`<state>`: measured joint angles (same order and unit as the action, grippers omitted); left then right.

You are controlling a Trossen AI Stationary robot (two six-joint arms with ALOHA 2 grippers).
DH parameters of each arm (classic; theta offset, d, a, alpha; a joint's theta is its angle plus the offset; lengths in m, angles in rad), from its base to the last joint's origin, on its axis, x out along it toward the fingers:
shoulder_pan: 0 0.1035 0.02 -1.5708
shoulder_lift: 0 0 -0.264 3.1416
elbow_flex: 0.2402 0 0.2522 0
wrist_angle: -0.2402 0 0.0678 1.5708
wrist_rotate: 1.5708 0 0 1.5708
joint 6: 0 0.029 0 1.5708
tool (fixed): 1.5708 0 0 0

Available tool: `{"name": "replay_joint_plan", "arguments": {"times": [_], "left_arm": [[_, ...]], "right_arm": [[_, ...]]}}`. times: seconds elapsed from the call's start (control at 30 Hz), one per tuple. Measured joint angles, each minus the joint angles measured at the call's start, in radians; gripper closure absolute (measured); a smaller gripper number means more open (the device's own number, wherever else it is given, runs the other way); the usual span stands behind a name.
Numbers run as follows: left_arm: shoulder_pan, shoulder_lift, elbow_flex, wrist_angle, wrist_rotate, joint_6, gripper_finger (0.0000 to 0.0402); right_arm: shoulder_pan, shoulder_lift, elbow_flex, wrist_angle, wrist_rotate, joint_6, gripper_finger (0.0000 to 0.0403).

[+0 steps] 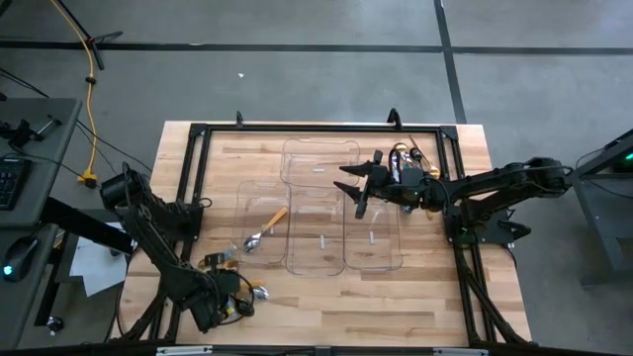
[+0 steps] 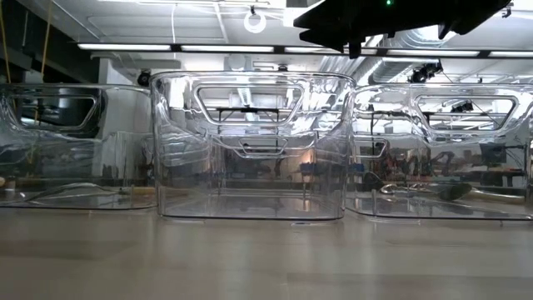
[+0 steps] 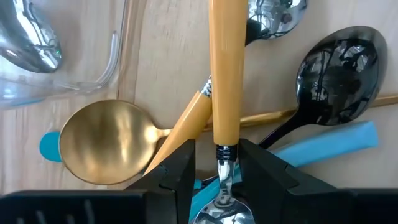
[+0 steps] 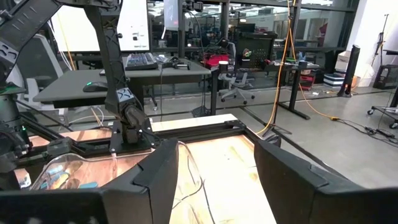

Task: Sort silverware by color (type)
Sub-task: Put the yellow spoon into the left transparent bin

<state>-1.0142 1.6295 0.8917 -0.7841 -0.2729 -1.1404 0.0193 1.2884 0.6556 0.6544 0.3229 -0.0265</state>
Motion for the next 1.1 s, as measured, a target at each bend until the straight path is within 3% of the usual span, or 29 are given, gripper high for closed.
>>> {"name": "replay_joint_plan", "arguments": {"times": [0.37,0.77,1.1], "left_arm": [[0.013,0.019,0.0,0.0,0.011,0.02,0.0296],[0.015,0.036,-0.002,0.003,0.048,0.016,0.0379],[0.02,-0.063,-0.001,-0.063,0.084,0.009,0.0373]], "right_arm": [[0.0,0.0,0.0,0.0,0.0,0.0,0.0208],[0.0,0.0,0.0,0.0,0.0,0.0,0.0208],[0.0,0.0,0.0,0.0,0.0,0.0,0.0208]]}}
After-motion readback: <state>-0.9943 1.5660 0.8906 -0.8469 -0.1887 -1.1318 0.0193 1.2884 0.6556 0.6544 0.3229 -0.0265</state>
